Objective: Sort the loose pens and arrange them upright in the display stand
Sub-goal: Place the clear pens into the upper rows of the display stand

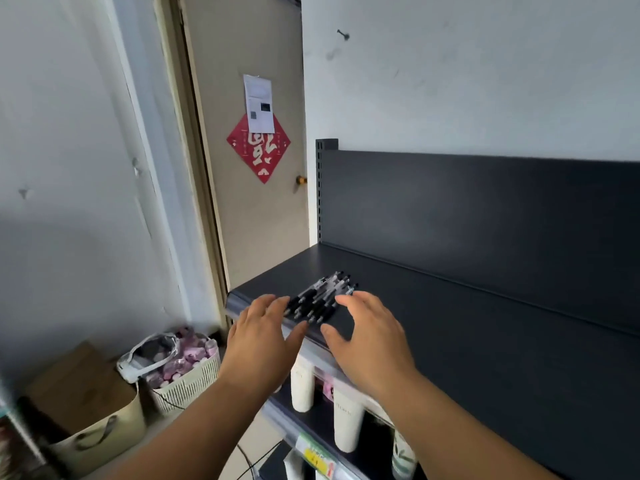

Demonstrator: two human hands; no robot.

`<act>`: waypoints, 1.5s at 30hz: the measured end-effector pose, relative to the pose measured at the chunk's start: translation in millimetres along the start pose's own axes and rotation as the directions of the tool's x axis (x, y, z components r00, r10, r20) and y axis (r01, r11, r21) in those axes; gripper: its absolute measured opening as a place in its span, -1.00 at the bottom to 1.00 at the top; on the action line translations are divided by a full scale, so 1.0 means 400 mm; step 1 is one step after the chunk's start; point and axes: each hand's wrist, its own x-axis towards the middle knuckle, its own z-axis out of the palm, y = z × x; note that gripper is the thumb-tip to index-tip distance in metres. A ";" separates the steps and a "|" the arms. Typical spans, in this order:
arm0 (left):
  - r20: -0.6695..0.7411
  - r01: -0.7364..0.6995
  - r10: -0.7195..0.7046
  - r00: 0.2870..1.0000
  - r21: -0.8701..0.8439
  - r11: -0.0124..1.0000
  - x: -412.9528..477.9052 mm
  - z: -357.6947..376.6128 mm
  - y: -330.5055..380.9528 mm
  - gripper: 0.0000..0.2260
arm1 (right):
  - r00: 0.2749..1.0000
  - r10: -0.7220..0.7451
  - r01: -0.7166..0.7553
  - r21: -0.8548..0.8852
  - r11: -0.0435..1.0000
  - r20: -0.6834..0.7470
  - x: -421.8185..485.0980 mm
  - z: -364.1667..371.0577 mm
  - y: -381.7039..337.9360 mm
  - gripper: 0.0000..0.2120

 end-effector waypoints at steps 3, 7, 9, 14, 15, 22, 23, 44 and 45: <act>0.036 0.001 0.002 0.999 -0.063 0.998 0.093 0.023 -0.024 -0.48 | 0.996 0.069 -0.072 0.042 0.997 0.055 0.062 0.027 0.006 -0.56; 0.133 -0.028 0.044 0.990 -0.119 0.993 0.214 0.052 -0.049 -0.47 | 0.985 0.163 -0.164 0.010 0.986 0.051 0.134 0.061 0.012 -0.60; 0.202 -0.039 0.067 0.977 -0.139 0.989 0.276 0.062 -0.061 -0.48 | 0.975 0.218 -0.219 -0.005 0.976 0.048 0.168 0.074 0.006 -0.61; 0.376 -0.127 0.164 0.912 -0.122 0.984 0.397 0.097 -0.094 -0.57 | 0.924 0.381 -0.376 -0.120 0.919 0.021 0.245 0.122 -0.023 -0.58; 0.398 -0.148 0.188 0.898 -0.129 0.981 0.413 0.105 -0.099 -0.62 | 0.911 0.412 -0.408 -0.134 0.903 0.007 0.255 0.131 -0.024 -0.59; 0.506 -0.211 0.288 0.813 -0.206 0.956 0.480 0.143 -0.116 -0.76 | 0.842 0.539 -0.537 -0.122 0.835 -0.023 0.286 0.143 -0.034 -0.47; 0.512 -0.215 0.295 0.807 -0.211 0.954 0.483 0.147 -0.114 -0.75 | 0.834 0.552 -0.551 -0.114 0.827 -0.026 0.286 0.141 -0.035 -0.49; 0.603 -0.295 0.401 0.689 -0.272 0.916 0.519 0.149 -0.102 -0.80 | 0.791 0.611 -0.612 -0.056 0.789 -0.034 0.269 0.133 -0.050 -0.38; 0.613 -0.290 0.400 0.681 -0.276 0.916 0.522 0.148 -0.102 -0.80 | 0.787 0.616 -0.616 -0.049 0.786 -0.030 0.269 0.132 -0.051 -0.36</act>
